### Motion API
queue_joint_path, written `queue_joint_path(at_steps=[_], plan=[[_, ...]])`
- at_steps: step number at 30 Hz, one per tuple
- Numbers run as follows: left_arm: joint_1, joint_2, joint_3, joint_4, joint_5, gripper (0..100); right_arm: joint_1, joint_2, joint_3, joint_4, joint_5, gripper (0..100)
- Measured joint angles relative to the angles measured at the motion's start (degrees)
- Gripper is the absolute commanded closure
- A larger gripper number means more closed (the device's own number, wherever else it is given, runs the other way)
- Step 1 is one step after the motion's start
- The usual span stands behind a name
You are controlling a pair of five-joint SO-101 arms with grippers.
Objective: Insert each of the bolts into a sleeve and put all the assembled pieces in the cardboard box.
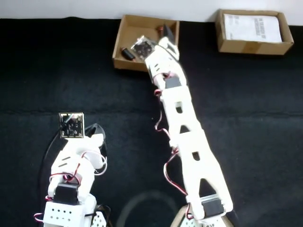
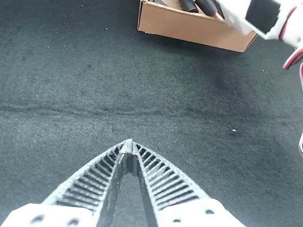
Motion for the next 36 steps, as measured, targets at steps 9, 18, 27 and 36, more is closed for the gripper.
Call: queue_joint_path(at_steps=[9, 18, 27, 36], plan=[[0.00, 0.00, 0.00, 0.00, -0.35, 97, 1.67, -18.99, 0.00, 23.12, -28.92, 74.9], [0.00, 0.00, 0.00, 0.00, -0.35, 97, 1.67, -36.75, -0.09, 50.29, -42.46, 74.9], [0.00, 0.00, 0.00, 0.00, -0.35, 97, 3.16, -47.65, -0.26, 74.29, -52.31, 74.9], [0.00, 0.00, 0.00, 0.00, -0.35, 97, 2.55, -64.00, -0.35, 81.05, -52.75, 74.9]])
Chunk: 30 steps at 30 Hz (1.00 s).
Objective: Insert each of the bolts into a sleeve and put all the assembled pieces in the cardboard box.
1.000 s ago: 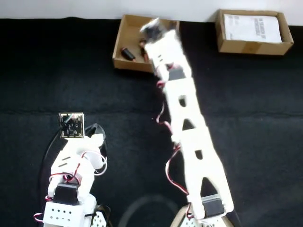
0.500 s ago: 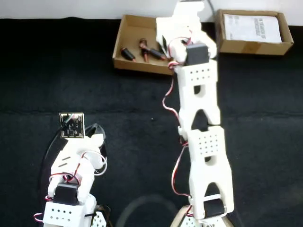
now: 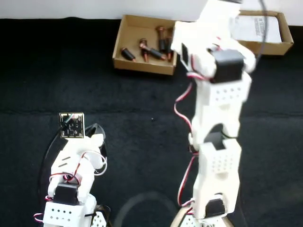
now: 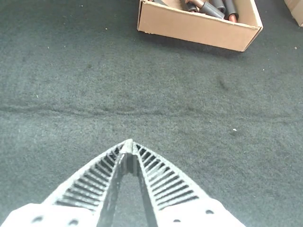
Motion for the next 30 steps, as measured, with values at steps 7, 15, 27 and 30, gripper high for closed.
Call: queue_joint_path(at_steps=[7, 15, 27, 30], plan=[[0.00, 0.00, 0.00, 0.18, 0.00, 97, -3.16, -23.12, 11.08, 0.00, 0.88, 74.9], [0.00, 0.00, 0.00, 1.32, 0.00, 97, -3.34, -54.42, 47.74, 0.00, 1.49, 74.9], [0.00, 0.00, 0.00, 10.90, 0.00, 98, 0.35, -86.24, 101.98, -5.36, 1.85, 74.9], [0.00, 0.00, 0.00, 13.19, 0.00, 98, 6.33, -92.57, 119.65, -14.15, 1.85, 74.9]])
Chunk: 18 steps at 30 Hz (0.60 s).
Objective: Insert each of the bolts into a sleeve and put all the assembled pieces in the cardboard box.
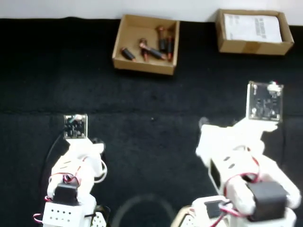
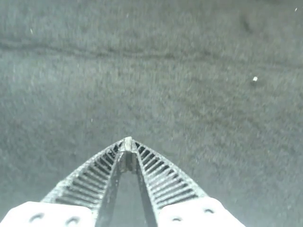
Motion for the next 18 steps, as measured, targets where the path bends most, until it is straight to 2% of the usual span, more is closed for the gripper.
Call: queue_joint_path(at_steps=[4, 7, 10, 15, 18], plan=[[-0.53, 0.00, 0.00, 2.99, -0.09, 98, 7.21, -9.32, 22.33, -13.54, 1.67, 74.9], [-3.34, 0.00, 0.00, 3.69, -0.70, 98, 8.00, -16.53, 37.10, -21.36, 7.56, 74.9], [-4.31, 0.00, 0.00, 3.96, -5.45, 99, 8.35, -23.12, 50.73, -27.16, 11.52, 74.9], [-4.48, 0.00, 0.00, 6.24, -8.79, 99, 8.35, -32.00, 68.48, -29.36, 12.57, 74.9], [-4.48, 0.00, 0.00, 9.93, -9.14, 99, 8.35, -35.87, 70.33, -27.16, 12.57, 74.9]])
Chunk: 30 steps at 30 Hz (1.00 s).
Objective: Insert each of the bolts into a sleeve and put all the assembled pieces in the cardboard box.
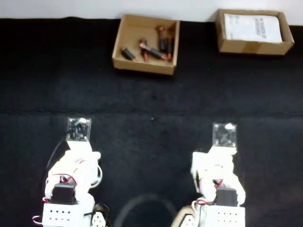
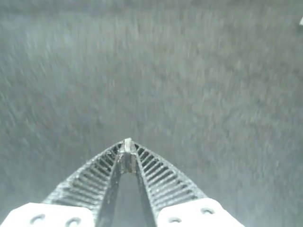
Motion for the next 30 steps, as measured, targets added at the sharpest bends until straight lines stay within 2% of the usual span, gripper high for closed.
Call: queue_joint_path(at_steps=[6, 10, 12, 16, 19, 30], plan=[[0.00, 0.00, 0.00, 6.07, -0.09, 99, -0.09, -2.20, 0.09, 7.12, 0.35, 74.9], [0.09, 0.00, 0.00, 7.38, -0.09, 99, -0.09, -2.20, 0.09, 9.14, 0.35, 76.4], [0.09, 0.00, 0.00, 7.56, -0.09, 99, -1.14, -2.20, 0.09, 9.58, 0.35, 82.0], [0.18, 0.00, 0.00, 7.65, -0.09, 99, -4.84, -2.55, 0.09, 10.55, 0.35, 99.5], [0.18, 0.00, 0.00, 7.65, -0.09, 99, -6.86, -2.55, 0.09, 10.99, 0.35, 97.7], [0.18, 0.00, 0.00, 7.65, -0.09, 99, -7.38, -2.55, 0.09, 11.87, 0.35, 99.1]])
